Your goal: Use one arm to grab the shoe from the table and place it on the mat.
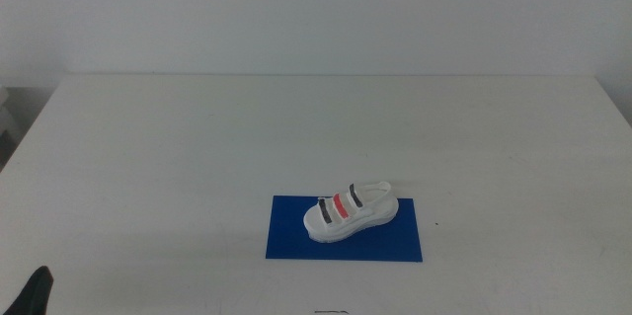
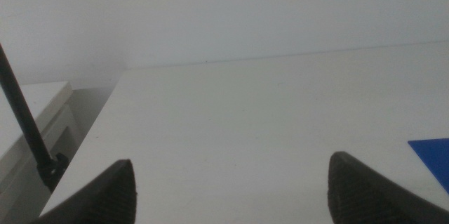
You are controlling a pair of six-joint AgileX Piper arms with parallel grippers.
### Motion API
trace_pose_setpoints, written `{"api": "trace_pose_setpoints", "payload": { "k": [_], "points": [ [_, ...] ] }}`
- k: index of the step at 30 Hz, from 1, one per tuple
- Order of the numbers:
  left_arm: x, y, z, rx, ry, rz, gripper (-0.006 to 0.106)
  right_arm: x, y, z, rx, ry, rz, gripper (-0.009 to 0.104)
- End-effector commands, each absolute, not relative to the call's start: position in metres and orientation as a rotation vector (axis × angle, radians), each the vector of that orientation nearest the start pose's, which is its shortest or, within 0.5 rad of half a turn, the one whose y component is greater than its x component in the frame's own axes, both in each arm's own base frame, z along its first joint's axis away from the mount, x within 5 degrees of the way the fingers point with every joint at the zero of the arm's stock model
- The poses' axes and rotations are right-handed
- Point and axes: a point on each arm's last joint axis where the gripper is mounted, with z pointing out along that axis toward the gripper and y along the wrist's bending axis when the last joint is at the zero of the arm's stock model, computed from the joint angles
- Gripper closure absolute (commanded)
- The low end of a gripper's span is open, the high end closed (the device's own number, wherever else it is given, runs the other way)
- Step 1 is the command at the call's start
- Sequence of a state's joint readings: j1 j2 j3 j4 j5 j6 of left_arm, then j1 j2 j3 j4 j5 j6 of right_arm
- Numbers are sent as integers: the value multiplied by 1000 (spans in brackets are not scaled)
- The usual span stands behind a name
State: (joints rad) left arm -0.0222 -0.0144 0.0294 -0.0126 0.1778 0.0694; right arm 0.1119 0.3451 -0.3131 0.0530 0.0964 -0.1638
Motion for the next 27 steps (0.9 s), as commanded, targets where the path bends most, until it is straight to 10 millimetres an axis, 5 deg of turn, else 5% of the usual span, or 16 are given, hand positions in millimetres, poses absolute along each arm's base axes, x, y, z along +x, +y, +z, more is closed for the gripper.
{"api": "trace_pose_setpoints", "payload": {
  "k": [1, 27],
  "points": [
    [55, -2, 197, 49, 1573, 4, 7, 84, 9, 293, -158, 1545, 14, 20],
    [55, -2, 197, 49, 1573, 4, 7, 54, 6, 217, -160, 1529, 7, 20]
  ]
}}
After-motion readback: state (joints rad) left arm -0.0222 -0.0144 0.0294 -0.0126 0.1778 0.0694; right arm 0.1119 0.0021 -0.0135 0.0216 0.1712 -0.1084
